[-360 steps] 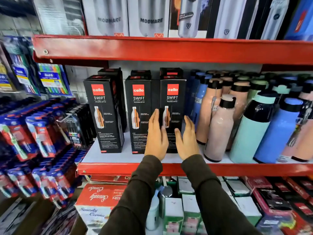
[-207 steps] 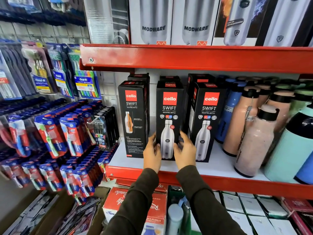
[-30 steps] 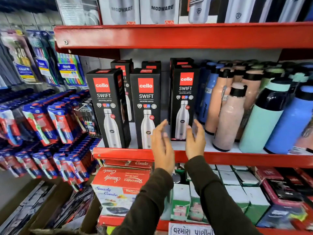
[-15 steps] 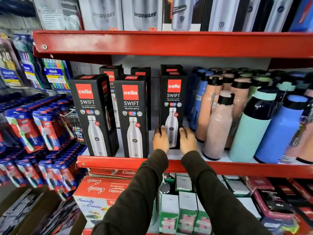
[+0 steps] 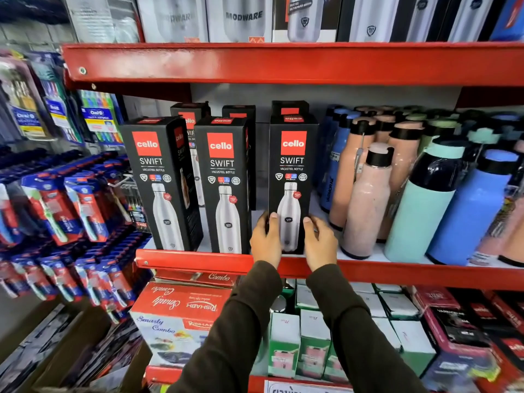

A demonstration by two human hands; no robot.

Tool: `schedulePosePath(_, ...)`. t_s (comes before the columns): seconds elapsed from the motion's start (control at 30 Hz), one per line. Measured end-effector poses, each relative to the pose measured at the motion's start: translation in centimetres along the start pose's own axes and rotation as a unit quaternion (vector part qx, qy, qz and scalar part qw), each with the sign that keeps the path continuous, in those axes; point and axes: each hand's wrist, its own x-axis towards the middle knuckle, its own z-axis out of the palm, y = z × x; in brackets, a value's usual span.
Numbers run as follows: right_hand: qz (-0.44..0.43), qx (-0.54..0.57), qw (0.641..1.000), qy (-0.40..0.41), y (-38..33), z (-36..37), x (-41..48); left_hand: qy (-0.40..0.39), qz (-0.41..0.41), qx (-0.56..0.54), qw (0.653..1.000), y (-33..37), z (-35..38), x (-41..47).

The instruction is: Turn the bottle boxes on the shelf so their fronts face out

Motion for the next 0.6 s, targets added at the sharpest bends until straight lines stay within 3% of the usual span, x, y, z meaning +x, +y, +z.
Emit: schedulePosePath(0.6, 0.025, -0.004, 1.000, -0.003, -2.1, -1.8, -3.9, -0.027, 0.030, 0.038, 0.998, 1.0, -2.5, -4.1)
